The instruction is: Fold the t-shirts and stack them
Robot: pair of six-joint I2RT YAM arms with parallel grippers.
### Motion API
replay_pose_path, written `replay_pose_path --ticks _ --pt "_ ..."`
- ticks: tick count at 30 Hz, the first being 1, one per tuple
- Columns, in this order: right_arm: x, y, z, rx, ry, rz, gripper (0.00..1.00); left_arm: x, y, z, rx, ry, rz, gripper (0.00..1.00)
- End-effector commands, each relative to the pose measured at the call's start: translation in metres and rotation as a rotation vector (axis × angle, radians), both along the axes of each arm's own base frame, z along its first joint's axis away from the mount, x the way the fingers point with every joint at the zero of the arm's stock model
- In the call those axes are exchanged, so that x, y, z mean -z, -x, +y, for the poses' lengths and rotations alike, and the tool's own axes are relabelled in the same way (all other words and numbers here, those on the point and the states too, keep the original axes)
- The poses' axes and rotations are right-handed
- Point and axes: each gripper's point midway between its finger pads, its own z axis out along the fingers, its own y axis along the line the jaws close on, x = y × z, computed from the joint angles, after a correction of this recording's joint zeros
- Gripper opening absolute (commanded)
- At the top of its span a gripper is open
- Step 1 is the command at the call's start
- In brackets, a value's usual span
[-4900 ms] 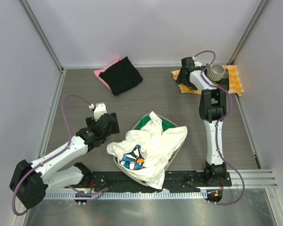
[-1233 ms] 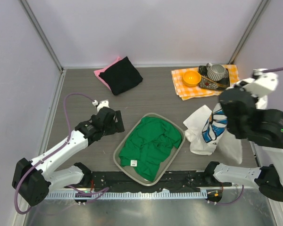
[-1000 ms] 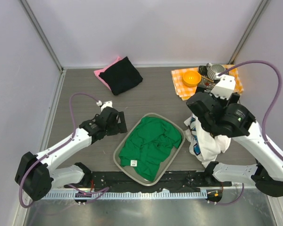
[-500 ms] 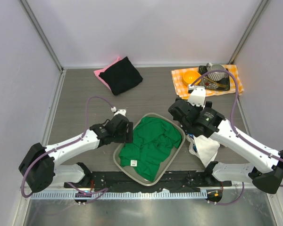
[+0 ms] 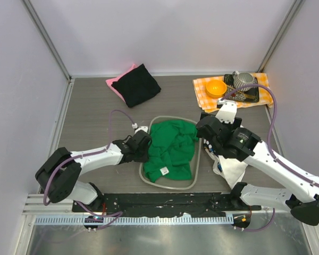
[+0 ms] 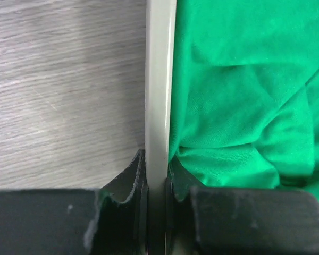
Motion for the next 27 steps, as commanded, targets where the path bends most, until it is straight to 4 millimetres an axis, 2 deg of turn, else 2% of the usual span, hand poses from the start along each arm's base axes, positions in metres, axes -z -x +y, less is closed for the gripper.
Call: replay_pose_path --ticks 1,3,4,6,8,9,10,12,13,14,19,27 --pt "-0.005 -0.001 -0.003 0.007 -0.026 -0.041 1.0 0.011 -0.006 0.031 -0.11 -0.105 -0.013 0.0" --pt "-0.001 -0.001 -0.002 0.003 -0.025 -0.036 1.0 0.004 -0.005 0.043 -0.195 -0.117 -0.033 0.0" --pt "0.0 -0.001 -0.001 0.0 -0.026 -0.036 1.0 -0.009 -0.009 0.049 -0.24 -0.102 -0.077 0.0" --pt "0.004 -0.001 0.001 -0.009 -0.032 -0.03 1.0 -0.02 -0.012 0.076 -0.374 -0.137 -0.107 0.0" --pt "0.005 -0.002 0.005 -0.02 -0.04 -0.03 1.0 -0.041 -0.015 0.112 -0.558 -0.155 -0.166 0.0" --pt "0.005 -0.003 0.006 -0.024 -0.043 -0.03 1.0 -0.049 -0.015 0.123 -0.621 -0.147 -0.195 0.0" --pt "0.007 -0.003 0.008 -0.03 -0.046 -0.025 1.0 -0.052 -0.009 0.143 -0.688 -0.176 -0.197 0.0" --pt "0.008 -0.005 0.012 -0.04 -0.055 -0.024 1.0 -0.073 -0.01 0.167 -0.861 -0.107 -0.286 0.0" --pt "0.009 -0.005 0.017 -0.052 -0.07 -0.017 1.0 -0.072 -0.002 0.185 -0.933 -0.125 -0.28 0.0" --pt "0.008 -0.006 0.02 -0.06 -0.081 -0.022 1.0 -0.079 -0.001 0.191 -0.983 -0.076 -0.301 0.0" --pt "0.009 -0.007 0.032 -0.098 -0.109 -0.007 1.0 -0.069 0.015 0.225 -1.214 -0.049 -0.249 0.0" --pt "0.001 -0.004 0.036 -0.139 -0.138 -0.01 1.0 -0.039 0.025 0.254 -1.381 -0.112 -0.141 0.0"
